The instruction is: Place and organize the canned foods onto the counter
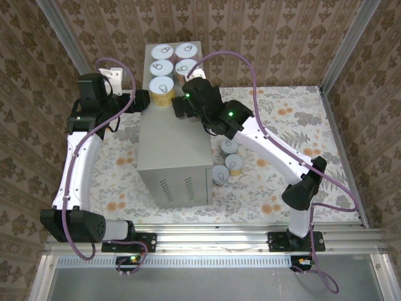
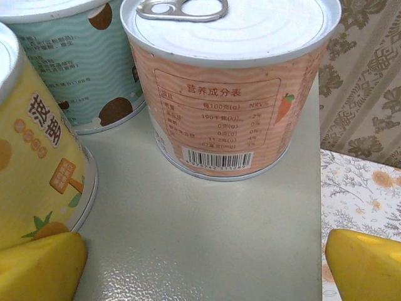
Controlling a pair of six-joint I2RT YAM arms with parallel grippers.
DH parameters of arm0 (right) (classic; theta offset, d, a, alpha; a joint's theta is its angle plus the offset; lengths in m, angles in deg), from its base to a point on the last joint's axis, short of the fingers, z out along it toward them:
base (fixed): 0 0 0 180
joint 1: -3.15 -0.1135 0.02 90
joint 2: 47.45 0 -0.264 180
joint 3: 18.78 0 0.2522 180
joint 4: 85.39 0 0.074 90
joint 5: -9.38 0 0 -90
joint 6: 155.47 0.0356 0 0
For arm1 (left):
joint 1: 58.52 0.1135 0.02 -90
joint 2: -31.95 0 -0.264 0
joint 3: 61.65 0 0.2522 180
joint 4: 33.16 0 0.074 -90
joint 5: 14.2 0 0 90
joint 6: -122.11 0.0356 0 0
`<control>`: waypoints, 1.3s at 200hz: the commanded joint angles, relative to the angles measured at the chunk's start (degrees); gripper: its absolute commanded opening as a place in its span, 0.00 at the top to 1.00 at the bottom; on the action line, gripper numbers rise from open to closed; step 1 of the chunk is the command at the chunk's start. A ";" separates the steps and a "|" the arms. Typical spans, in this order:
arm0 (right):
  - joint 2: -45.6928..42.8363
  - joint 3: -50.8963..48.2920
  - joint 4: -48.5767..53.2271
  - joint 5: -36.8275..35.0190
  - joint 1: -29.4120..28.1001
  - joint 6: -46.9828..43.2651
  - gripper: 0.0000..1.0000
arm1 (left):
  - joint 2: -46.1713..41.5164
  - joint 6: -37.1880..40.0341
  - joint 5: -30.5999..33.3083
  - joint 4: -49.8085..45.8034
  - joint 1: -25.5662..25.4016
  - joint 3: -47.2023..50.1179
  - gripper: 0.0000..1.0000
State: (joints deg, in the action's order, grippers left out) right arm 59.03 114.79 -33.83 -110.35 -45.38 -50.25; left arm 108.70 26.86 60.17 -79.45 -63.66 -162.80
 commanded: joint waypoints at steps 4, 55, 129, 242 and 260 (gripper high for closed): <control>-4.42 -5.29 0.62 0.96 -0.76 -0.36 0.00 | -1.93 -1.40 1.28 -0.87 0.32 -0.58 0.00; -18.08 -18.87 -5.90 4.06 -0.88 -1.36 0.00 | -1.93 -1.78 7.29 -9.83 0.40 -6.90 0.00; -43.06 -36.97 4.80 0.91 -1.01 3.84 0.00 | -11.11 -0.69 4.02 -28.03 -3.08 -13.12 0.00; -49.63 -67.79 6.06 2.65 -0.14 23.54 0.00 | -21.55 -3.88 -19.24 -34.37 -14.94 -16.67 0.00; -48.05 -72.01 5.16 2.94 0.37 25.67 0.00 | -21.54 -3.88 -19.92 -33.55 -15.65 -16.54 0.00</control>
State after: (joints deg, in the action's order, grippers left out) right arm 9.83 46.97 -26.64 -107.60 -45.75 -31.21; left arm 87.20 24.15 44.41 -113.55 -78.42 -179.76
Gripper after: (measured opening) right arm 0.999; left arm 0.999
